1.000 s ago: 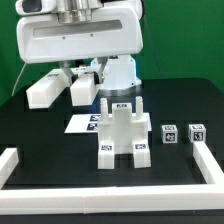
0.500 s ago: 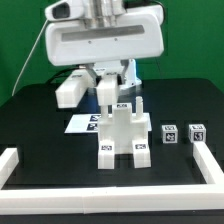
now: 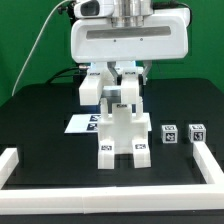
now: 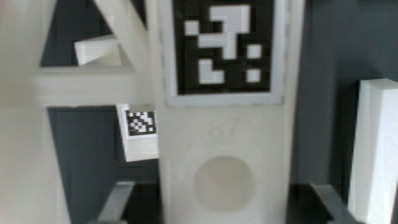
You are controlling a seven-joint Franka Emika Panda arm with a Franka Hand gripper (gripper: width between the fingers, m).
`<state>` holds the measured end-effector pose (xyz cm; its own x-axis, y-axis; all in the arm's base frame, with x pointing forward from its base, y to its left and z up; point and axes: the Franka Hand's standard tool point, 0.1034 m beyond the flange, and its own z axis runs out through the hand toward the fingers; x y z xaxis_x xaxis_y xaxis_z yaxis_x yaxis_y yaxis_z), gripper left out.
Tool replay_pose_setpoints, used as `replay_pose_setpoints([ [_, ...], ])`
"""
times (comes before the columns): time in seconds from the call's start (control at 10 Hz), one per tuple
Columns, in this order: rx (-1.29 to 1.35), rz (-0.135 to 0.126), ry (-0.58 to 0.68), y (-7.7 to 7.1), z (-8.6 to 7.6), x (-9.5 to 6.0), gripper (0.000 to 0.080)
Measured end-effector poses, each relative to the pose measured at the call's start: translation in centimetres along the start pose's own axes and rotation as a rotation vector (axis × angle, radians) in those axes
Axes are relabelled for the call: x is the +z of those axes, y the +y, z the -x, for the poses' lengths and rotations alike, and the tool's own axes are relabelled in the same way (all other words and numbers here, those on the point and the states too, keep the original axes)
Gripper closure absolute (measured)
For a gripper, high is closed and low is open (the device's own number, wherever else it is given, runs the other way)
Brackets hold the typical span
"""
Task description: Assemble chair
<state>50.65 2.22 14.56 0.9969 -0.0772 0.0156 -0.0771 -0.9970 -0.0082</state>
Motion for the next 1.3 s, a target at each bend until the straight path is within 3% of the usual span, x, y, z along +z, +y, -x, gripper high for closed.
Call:
replay_pose_setpoints([
  [0.1,-0.001,0.0,-0.001,-0.1,0.1,0.0,0.0514],
  [0.3,-0.016,0.004,-0.003,-1.9,1.4,0.5,0.0514],
  [0.6,-0.026,0.005,0.011,-1.8,2.2,1.5,0.0514],
  [1.3,-0.043,-0.005,0.094,-1.8,0.8,1.5,0.0514],
])
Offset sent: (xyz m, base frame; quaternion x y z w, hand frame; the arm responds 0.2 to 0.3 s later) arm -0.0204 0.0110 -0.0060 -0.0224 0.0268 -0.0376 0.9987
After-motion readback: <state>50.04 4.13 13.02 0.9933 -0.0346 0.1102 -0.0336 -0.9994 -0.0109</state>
